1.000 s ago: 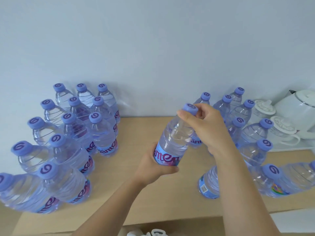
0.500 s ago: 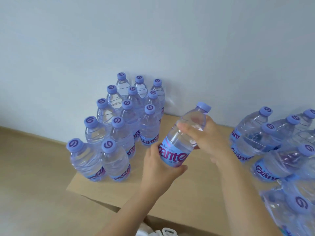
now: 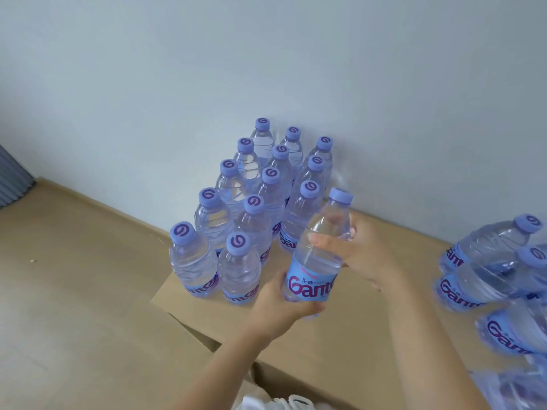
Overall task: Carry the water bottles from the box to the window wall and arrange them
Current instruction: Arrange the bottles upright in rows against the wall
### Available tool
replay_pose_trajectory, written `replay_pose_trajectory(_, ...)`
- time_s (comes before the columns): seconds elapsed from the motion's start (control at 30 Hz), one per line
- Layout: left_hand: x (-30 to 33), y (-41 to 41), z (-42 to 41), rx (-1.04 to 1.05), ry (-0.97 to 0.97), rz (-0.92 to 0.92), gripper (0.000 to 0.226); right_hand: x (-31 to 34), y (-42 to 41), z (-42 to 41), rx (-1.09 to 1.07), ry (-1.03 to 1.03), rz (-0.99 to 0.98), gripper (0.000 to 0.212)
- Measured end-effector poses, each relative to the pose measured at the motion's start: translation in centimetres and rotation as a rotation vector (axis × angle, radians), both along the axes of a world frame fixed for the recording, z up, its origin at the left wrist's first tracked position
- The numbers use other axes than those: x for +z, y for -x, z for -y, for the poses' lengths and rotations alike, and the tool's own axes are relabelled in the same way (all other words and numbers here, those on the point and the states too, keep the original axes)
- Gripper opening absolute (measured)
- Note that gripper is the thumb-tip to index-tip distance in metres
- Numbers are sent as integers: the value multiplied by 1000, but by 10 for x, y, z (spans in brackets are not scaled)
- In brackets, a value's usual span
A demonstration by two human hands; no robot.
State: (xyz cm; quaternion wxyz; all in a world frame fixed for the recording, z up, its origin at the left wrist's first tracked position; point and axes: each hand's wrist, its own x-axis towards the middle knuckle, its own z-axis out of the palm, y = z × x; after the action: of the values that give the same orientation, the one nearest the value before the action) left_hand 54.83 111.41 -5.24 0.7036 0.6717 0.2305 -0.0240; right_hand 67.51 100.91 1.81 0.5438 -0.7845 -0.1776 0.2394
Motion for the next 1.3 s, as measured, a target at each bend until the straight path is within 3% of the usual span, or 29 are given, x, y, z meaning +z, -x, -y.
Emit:
replay_pose_trajectory(0.1, -17, 3, 10, 88, -103, -65, 42, -23, 10, -11, -97, 52, 39, 38)
replay_pose_trajectory(0.23, -35, 5, 15, 116, -146, -99, 51, -46, 21, -27, -178, 36, 63, 50)
replay_pose_trajectory(0.33, -40, 0, 6, 130, -91, -127, 48, -56, 23, -34, -206, 16, 62, 62)
replay_pose_trajectory(0.6, -45, -14, -7, 155, -12, -94, 55, -64, 24, -47, -202, -58, 184, 58)
replay_pose_trajectory(0.87, -51, -20, -5, 161, -26, -98, 69, -76, 27, -49, -185, -82, 185, 62)
replay_pose_trajectory(1.03, -48, -16, 9, 184, -47, -152, 70, -76, 33, -40, -154, -47, 97, 81)
replay_pose_trajectory(1.1, -44, -14, 26, 143, -70, -191, 53, -69, 39, -28, -166, -68, 108, 71)
replay_pose_trajectory(1.17, -39, -12, 50, 44, -65, -190, 49, -57, 46, -8, -228, -106, 161, 46)
replay_pose_trajectory(1.23, -34, -16, 76, -83, -76, -132, 47, -43, 53, 19, -322, -109, 246, 30)
replay_pose_trajectory(1.3, -29, -20, 106, -243, -109, -34, 32, -28, 60, 52, -419, -99, 345, 18)
